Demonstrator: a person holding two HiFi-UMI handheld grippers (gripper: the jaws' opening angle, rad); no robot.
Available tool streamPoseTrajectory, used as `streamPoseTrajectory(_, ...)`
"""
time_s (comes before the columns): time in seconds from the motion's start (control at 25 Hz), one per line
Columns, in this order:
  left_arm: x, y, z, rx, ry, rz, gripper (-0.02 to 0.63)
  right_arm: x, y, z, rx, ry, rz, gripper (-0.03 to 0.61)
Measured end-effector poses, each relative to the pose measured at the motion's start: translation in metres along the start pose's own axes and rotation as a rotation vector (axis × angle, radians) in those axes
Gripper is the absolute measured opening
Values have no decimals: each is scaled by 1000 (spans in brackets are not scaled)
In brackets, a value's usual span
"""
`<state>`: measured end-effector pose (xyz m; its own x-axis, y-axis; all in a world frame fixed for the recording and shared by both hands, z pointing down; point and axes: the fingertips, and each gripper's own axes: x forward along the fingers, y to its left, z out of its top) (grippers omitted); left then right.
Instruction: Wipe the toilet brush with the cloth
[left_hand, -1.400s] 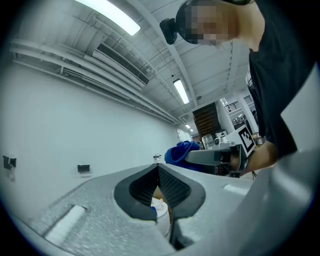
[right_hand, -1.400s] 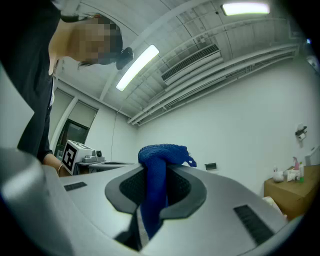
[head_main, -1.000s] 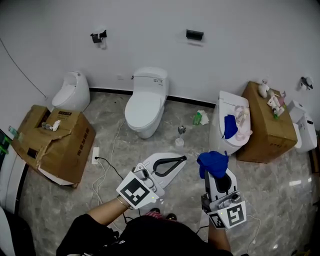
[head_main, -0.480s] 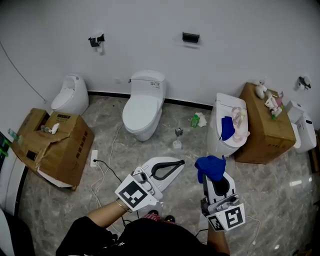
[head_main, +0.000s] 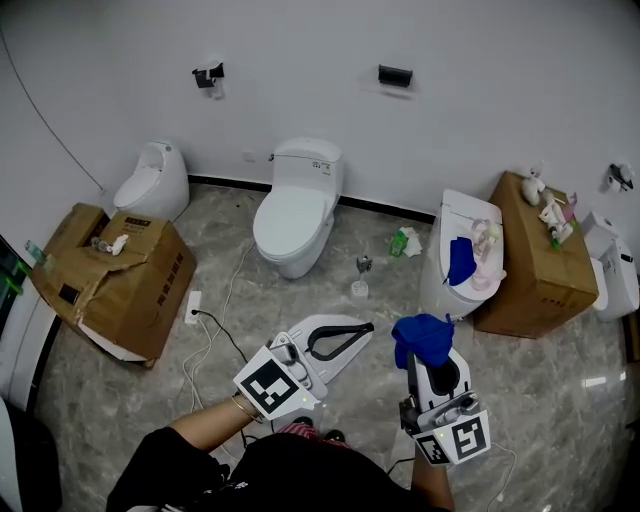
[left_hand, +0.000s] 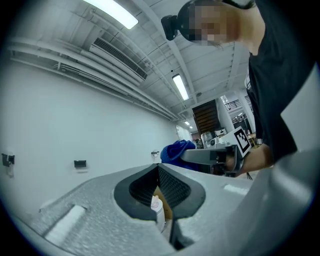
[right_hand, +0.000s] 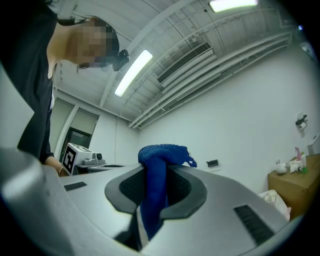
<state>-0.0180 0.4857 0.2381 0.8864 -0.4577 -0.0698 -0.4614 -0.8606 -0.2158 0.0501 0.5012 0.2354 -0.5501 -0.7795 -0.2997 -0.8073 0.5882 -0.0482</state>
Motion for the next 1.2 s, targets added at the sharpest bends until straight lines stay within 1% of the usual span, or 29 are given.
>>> streamPoseTrajectory(0.36, -2, -10, 1, -21, -3, 39, 2, -12, -1, 2, 16, -4, 34, 74)
streamPoseTrajectory(0.64, 5, -19, -4, -14, 4, 12, 2, -21, -10, 0, 13, -2, 15, 74)
streamPoseTrajectory(0.76, 9, -12, -5, -29, -19, 25, 2, -21, -16, -1, 7, -16, -8, 74)
streamPoseTrajectory(0.96, 21, 6, -13, -39, -2, -8, 3, -6, -32, -8, 13, -2, -36, 74)
streamPoseTrajectory(1.2, 32, 38, -18, -48, -8, -39, 3, 22, -45, -13, 7, -4, -70, 75)
